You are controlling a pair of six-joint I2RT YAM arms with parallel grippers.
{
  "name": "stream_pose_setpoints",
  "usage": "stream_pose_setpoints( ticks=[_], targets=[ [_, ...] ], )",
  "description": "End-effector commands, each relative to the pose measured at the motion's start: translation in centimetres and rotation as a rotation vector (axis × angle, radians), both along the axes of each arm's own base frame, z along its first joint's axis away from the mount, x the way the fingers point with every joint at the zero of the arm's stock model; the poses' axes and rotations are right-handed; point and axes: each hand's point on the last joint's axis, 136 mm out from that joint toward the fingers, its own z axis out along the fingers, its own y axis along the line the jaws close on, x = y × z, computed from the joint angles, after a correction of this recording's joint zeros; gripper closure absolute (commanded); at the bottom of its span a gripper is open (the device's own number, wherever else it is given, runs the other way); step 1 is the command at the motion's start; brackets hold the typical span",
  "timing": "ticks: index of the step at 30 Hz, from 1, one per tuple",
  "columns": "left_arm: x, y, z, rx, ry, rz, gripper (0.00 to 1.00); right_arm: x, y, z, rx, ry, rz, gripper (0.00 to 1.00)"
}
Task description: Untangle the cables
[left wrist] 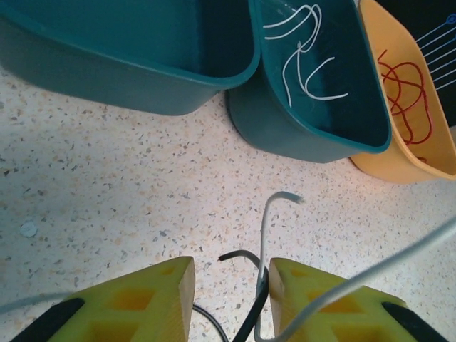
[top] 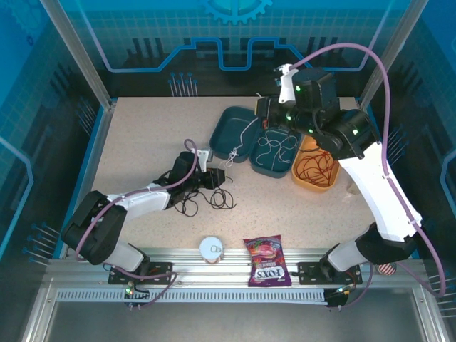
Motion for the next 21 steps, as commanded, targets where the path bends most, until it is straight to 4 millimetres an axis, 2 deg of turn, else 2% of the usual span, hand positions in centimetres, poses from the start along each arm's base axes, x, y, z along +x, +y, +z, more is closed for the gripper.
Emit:
stream_pose_setpoints(
  ticks=[1, 7, 9, 10, 16, 19, 21],
  targets=[
    [-0.8, 0.4, -1.3, 0.017, 0.050, 0.003, 0.54, -0.9, -1.2, 1.0, -0.045, -0.035, -0.016, 1.00],
    [-2.2, 0.1, 2.0, -0.024, -0.008, -0.055, 0.28, -0.6, -0.9, -0.4, -0.058, -0.004, -0.015, 1.00],
    [-2.7, 0.2, 3.7, -0.026, -0.058, -0.083, 0.03, -0.3, -0.7, -0.8, -0.066, 0.005, -0.017, 1.00],
    [-3.2, 0.2, 4.8, -0.032, -0.090, -0.103, 0.01, -0.2, -0.7, -1.1, -0.069, 0.011, -0.019, 1.00],
    [-5.7, 0.7, 11.4, -0.052, -0.291, -0.192, 0.01, 0.3, -0.1, -2.0, -0.073, 0.038, -0.016, 1.00],
    [-6.8, 0.6, 13.8, -0.059, -0.359, -0.233, 0.11, 0.5, 0.3, -2.2, -0.067, 0.048, -0.014, 1.00],
    [-7.5, 0.0, 14.7, -0.037, -0.397, -0.262, 0.14, 0.6, 0.5, -2.3, -0.062, 0.055, -0.011, 1.00]
  ],
)
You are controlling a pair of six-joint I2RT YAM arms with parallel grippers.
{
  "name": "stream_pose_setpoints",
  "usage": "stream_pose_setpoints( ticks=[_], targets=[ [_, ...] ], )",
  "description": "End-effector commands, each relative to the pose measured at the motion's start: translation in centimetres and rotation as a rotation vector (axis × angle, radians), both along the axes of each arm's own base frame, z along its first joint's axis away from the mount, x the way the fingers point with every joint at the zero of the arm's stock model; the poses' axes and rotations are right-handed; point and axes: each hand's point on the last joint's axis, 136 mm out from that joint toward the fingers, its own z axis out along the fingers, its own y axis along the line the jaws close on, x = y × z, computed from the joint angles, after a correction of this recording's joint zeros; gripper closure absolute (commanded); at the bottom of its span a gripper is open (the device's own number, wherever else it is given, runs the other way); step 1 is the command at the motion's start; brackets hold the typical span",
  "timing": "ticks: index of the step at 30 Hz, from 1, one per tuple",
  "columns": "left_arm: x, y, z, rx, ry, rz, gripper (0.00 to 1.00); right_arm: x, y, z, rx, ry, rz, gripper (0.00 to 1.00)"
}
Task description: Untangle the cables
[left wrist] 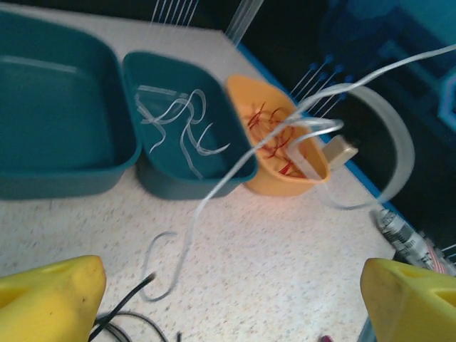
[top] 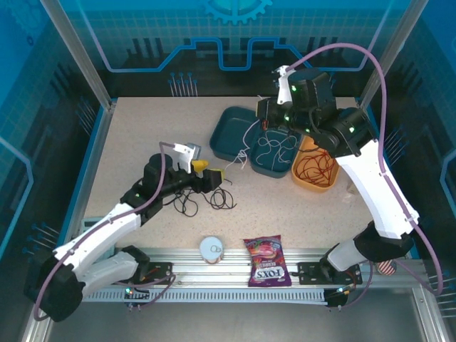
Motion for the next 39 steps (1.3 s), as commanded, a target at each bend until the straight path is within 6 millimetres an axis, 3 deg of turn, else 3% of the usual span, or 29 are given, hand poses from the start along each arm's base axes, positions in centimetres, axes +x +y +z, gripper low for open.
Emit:
stream_pose_setpoints(
  ticks=[1, 10, 20, 24, 29, 34, 39],
  targets=[
    [-1.7, -1.2, 1.4, 0.063, -0.078, -0.080, 0.14, 0.0, 0.6, -0.7, 0.000, 0.028, 0.007, 1.00],
    [-1.1, -5.0, 0.3, 0.291, -0.199, -0.021, 0.17, 0.1, 1.0, -1.0, 0.020, 0.050, 0.002, 1.00],
    [3.1, -6.4, 0.0, 0.334, -0.250, 0.151, 0.24, -0.1, 1.4, -1.2, 0.047, 0.060, 0.018, 1.00],
    [4.2, -6.7, 0.3, 0.312, -0.251, 0.196, 0.41, -0.2, 1.3, -1.4, 0.041, 0.058, 0.011, 1.00],
    [3.6, -6.2, 2.1, 0.258, -0.262, 0.196, 0.85, 0.6, -0.3, -3.0, -0.014, 0.069, -0.062, 1.00],
    [1.0, -4.6, 4.1, 0.176, -0.246, 0.052, 0.91, 1.8, -3.2, -5.8, -0.039, 0.122, -0.165, 1.00],
    [-0.1, -0.5, 5.5, 0.070, -0.172, 0.024, 1.00, 2.3, -6.0, -7.9, 0.005, 0.169, -0.232, 1.00]
  ],
)
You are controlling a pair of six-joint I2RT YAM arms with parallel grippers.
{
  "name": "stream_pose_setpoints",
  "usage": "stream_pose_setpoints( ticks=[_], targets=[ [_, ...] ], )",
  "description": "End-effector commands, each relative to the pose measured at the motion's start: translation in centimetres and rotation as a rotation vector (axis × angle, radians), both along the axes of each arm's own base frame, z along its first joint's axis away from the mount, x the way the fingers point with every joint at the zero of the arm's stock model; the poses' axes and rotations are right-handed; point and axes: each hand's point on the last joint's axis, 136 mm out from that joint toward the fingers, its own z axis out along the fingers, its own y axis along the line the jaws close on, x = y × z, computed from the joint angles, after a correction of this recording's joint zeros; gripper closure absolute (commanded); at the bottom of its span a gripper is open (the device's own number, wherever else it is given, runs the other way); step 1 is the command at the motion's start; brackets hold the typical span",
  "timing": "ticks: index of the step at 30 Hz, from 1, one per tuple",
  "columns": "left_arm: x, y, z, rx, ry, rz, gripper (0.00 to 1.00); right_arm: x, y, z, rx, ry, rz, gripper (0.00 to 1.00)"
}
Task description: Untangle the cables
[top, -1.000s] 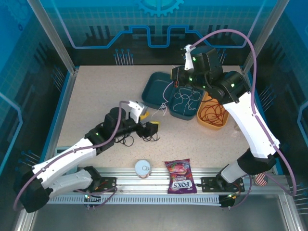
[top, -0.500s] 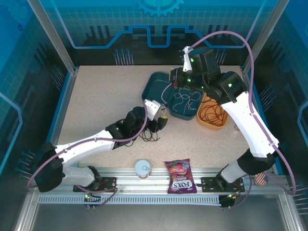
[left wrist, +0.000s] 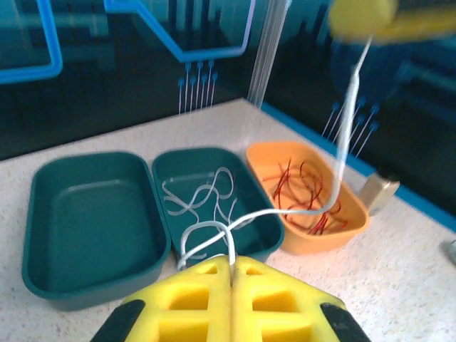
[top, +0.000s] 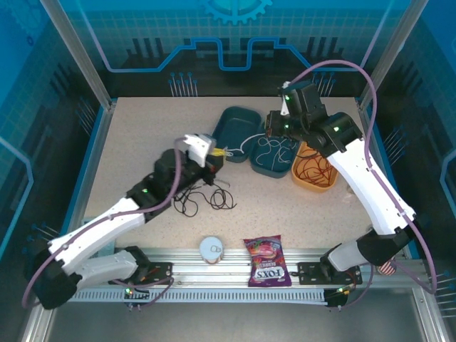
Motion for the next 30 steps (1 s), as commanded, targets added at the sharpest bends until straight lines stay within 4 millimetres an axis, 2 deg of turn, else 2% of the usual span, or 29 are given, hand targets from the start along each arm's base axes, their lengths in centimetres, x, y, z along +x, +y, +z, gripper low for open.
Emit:
stream_pose_setpoints(
  ticks=[1, 3, 4, 7, 10, 17, 22, 27, 29, 30],
  targets=[
    [-1.7, 1.3, -0.9, -0.063, 0.110, -0.100, 1.00, -0.2, -1.6, 0.6, 0.076, -0.021, -0.049, 1.00],
    [-1.9, 2.0, -0.4, -0.094, 0.121, -0.104, 1.00, -0.2, -1.9, 0.1, 0.097, -0.017, -0.042, 1.00],
    [-2.1, 2.2, -0.1, -0.102, 0.117, -0.112, 1.00, -0.4, -1.7, -0.1, 0.106, -0.020, -0.024, 0.96],
    [-2.2, 2.2, 0.7, -0.127, 0.117, -0.127, 1.00, -1.0, -0.1, -0.4, 0.155, -0.034, 0.081, 0.63],
    [-1.9, 2.0, 1.7, -0.150, 0.129, -0.138, 1.00, -1.9, 1.6, -0.3, 0.220, -0.060, 0.181, 0.51],
    [-0.7, 2.0, 3.8, -0.187, 0.198, -0.118, 1.00, -3.9, 3.6, -0.5, 0.254, -0.128, 0.289, 0.48],
    [-1.3, 1.9, 6.5, -0.195, 0.178, -0.160, 1.00, -4.8, 5.2, -0.1, 0.176, -0.219, 0.364, 0.48],
    [-2.2, 2.1, 8.8, -0.202, 0.133, -0.187, 1.00, -3.1, 5.1, -2.6, 0.088, -0.210, 0.313, 0.52],
    [-2.5, 2.4, 9.4, -0.204, 0.119, -0.183, 1.00, -2.5, 6.0, -4.0, 0.086, -0.183, 0.338, 0.53],
    [-2.5, 2.6, 9.7, -0.206, 0.114, -0.181, 1.00, -2.5, 7.1, -4.5, 0.114, -0.172, 0.380, 0.53]
  ],
)
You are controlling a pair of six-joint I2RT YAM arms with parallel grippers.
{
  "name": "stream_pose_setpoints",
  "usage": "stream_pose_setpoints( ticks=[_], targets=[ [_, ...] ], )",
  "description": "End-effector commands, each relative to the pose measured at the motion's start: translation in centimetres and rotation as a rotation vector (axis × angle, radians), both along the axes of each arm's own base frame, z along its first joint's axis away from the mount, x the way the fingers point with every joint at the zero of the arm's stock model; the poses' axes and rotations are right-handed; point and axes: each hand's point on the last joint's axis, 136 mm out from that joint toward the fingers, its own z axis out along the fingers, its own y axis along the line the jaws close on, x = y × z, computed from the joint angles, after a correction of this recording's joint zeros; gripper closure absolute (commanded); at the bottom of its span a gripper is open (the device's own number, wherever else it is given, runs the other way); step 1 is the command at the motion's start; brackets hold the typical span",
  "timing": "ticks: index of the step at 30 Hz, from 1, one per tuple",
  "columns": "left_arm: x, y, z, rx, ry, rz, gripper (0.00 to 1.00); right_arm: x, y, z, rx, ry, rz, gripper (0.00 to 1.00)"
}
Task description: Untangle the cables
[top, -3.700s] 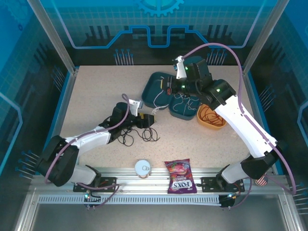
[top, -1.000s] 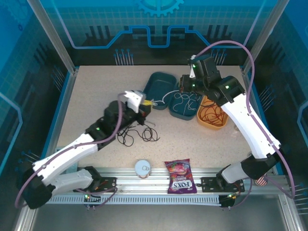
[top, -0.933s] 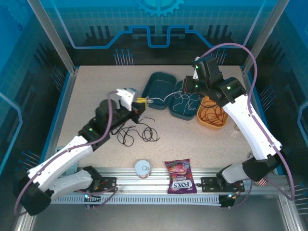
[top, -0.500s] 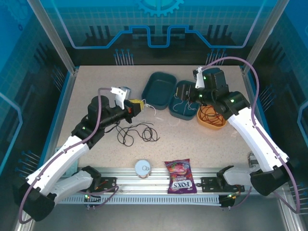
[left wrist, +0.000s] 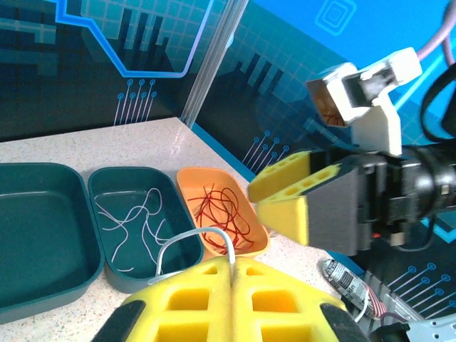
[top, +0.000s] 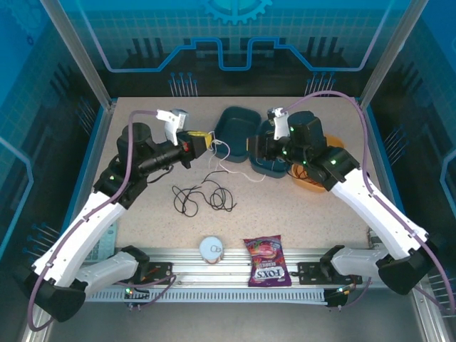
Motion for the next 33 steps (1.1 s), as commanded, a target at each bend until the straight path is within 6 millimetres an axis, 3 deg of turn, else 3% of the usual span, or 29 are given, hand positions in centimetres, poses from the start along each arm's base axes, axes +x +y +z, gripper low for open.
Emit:
stream_pose_setpoints(
  ticks=[1, 5, 10, 13, 19, 27, 31, 33],
  targets=[
    [-1.2, 0.5, 2.2, -0.018, -0.032, -0.018, 1.00, 0.8, 2.5, -2.2, 0.006, 0.000, 0.081, 0.53],
    [-1.0, 0.8, 2.7, -0.042, -0.021, -0.003, 1.00, 0.0, 6.7, -3.0, 0.145, -0.010, 0.241, 0.49],
    [0.0, 1.3, 3.3, -0.104, 0.030, 0.037, 1.00, -2.1, 10.9, -2.9, 0.209, -0.130, 0.375, 0.33],
    [0.4, 1.3, 3.7, -0.132, 0.060, 0.042, 1.00, -1.7, 11.6, -3.2, 0.224, -0.186, 0.347, 0.26],
    [0.1, 1.0, 5.3, -0.192, 0.072, 0.008, 1.00, 0.4, 12.8, -4.6, 0.239, -0.250, 0.252, 0.27],
    [-1.7, 1.1, 8.6, -0.249, 0.022, -0.058, 1.00, 3.9, 13.7, -9.1, 0.117, -0.187, 0.112, 0.46],
    [-2.1, 2.1, 9.5, -0.258, -0.010, -0.036, 1.00, 4.3, 13.4, -11.7, 0.055, -0.120, 0.075, 0.76],
    [-2.1, 2.8, 9.8, -0.260, -0.024, -0.011, 1.00, 4.4, 12.9, -13.1, 0.027, -0.084, 0.054, 0.84]
  ],
)
